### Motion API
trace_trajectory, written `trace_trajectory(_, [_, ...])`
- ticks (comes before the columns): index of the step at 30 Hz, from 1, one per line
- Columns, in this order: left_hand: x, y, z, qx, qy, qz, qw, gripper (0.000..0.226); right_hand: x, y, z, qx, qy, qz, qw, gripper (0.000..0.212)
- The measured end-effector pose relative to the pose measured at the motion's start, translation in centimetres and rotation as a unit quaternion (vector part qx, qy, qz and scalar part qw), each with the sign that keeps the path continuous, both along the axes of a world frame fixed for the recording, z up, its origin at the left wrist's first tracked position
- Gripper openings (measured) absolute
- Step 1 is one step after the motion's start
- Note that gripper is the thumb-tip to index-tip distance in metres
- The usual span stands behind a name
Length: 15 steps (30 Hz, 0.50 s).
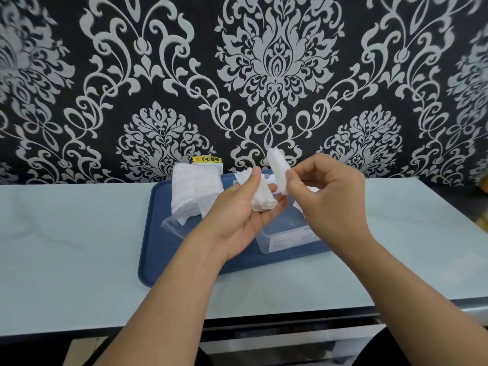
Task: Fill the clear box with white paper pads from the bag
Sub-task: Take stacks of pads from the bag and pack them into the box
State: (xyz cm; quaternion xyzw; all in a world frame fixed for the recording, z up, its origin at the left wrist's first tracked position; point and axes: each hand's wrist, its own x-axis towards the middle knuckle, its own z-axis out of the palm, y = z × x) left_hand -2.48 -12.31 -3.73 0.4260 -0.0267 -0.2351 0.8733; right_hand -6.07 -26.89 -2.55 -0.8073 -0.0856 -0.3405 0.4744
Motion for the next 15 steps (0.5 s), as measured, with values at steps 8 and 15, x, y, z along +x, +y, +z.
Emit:
trace_trajectory(8, [-0.4, 0.1, 0.1, 0.032, -0.004, -0.002, 0.999, 0.059, -0.1, 1.2, -0.4, -0.133, 0.023, 0.006, 0.991, 0.007])
trace_trajectory(15, [-0.7, 0.7, 0.7, 0.016, 0.011, -0.04, 0.999, 0.05, -0.4, -0.3, 0.4, -0.109, 0.105, 0.124, 0.981, 0.072])
